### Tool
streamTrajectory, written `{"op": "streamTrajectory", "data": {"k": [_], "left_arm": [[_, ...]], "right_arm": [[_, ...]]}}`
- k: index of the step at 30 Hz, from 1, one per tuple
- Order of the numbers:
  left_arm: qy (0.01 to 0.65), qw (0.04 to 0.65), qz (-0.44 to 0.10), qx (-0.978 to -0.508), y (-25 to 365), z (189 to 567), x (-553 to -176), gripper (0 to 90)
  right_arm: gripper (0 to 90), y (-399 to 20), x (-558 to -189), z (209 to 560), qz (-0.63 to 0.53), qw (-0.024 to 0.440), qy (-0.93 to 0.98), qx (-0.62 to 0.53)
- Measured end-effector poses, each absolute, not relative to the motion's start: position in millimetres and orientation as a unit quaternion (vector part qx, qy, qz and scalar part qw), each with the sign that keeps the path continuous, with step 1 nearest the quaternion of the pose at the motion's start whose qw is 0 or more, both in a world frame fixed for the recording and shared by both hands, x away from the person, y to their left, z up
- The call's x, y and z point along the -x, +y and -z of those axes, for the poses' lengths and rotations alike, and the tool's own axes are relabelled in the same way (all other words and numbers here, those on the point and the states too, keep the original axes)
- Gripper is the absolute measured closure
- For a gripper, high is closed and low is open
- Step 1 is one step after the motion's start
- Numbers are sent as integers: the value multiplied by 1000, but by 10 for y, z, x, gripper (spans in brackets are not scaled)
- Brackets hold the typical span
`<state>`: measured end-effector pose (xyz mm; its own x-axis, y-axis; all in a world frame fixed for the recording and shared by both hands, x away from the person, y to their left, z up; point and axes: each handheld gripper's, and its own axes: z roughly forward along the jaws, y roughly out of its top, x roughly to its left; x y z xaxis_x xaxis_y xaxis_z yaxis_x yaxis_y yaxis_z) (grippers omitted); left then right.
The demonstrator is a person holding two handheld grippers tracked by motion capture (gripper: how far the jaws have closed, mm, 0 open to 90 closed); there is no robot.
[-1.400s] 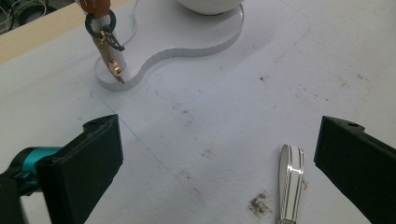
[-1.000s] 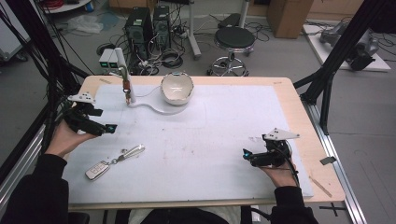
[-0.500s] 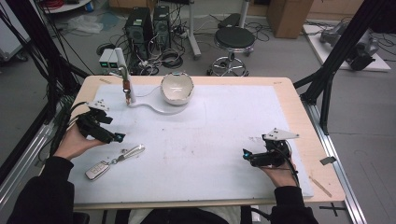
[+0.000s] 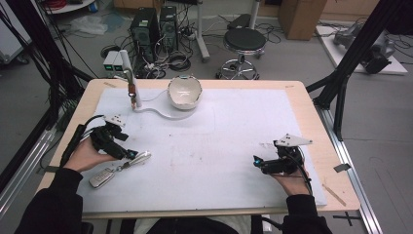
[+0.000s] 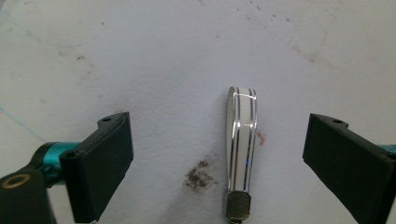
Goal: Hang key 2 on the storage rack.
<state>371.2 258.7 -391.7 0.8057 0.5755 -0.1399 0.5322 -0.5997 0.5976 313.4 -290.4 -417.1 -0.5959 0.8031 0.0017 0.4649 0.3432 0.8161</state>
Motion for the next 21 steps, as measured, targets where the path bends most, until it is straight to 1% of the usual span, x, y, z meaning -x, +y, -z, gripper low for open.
{"op": "streamTrajectory", "data": {"k": [2,5,10,11,16,19,21], "left_arm": [[307,321,-32,-895,2567,3930,-3702,126],[292,307,-42,-905,2496,3957,-3671,195],[286,299,-34,-910,2431,3996,-3660,254],[281,293,-31,-913,2412,4013,-3663,281],[277,291,-18,-915,2345,4060,-3652,322],[274,291,-25,-916,2325,4072,-3645,358],[271,289,-24,-918,2320,4071,-3643,366]], "right_arm": [[5,-2903,-3134,4171,-410,205,794,-399],[5,-2903,-3134,4171,-411,206,793,-399],[5,-2900,-3135,4172,-410,206,794,-399],[5,-2899,-3133,4172,-410,205,794,-399],[5,-2903,-3131,4168,-412,206,792,-400],[5,-2903,-3131,4168,-412,205,793,-400],[5,-2904,-3130,4167,-412,205,793,-400]]}}
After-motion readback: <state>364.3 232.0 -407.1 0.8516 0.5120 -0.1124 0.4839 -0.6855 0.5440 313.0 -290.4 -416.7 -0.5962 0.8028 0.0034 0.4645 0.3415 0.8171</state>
